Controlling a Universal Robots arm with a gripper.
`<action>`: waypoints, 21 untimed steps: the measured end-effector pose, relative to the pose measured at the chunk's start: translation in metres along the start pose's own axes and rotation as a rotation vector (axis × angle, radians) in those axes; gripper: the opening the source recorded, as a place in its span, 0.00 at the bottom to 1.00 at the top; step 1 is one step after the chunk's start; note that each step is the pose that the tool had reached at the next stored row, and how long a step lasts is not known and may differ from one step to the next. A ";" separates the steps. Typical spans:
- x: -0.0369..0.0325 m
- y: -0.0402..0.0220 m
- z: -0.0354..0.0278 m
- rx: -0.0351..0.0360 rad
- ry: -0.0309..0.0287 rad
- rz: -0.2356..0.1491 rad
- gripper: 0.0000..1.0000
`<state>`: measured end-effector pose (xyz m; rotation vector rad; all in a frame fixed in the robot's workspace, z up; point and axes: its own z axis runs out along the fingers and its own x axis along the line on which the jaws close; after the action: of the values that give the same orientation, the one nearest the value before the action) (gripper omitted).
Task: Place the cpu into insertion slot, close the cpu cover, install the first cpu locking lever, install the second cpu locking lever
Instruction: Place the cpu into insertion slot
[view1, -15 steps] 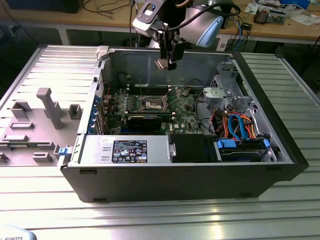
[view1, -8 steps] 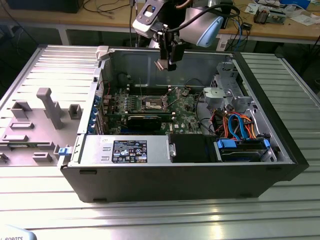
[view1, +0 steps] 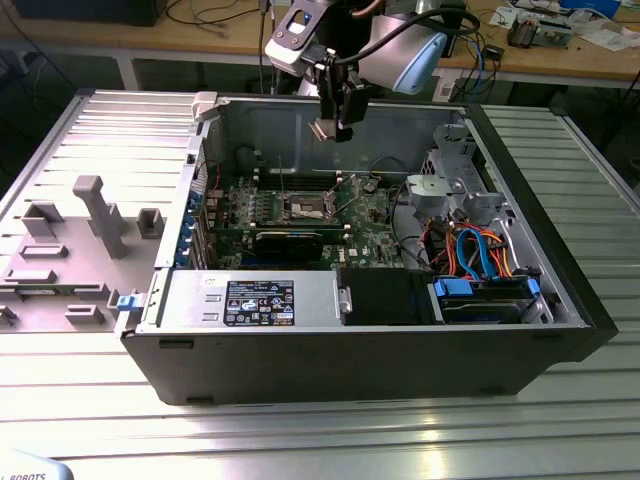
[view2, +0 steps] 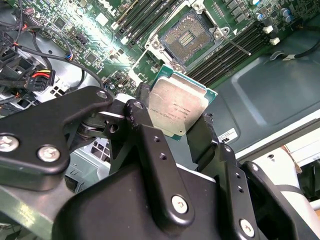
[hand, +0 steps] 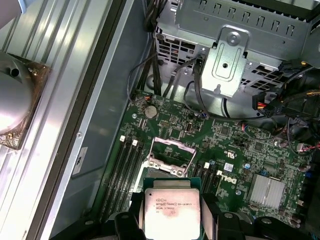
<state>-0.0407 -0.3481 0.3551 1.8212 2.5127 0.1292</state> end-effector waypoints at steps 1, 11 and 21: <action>0.0000 0.0000 0.0000 0.0000 0.0000 0.000 0.54; 0.0000 -0.0016 0.0121 0.0090 -0.0061 0.089 0.54; 0.0000 -0.0017 0.0124 0.0090 -0.0060 0.089 0.54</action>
<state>-0.0413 -0.3481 0.3426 1.9341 2.4329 0.1149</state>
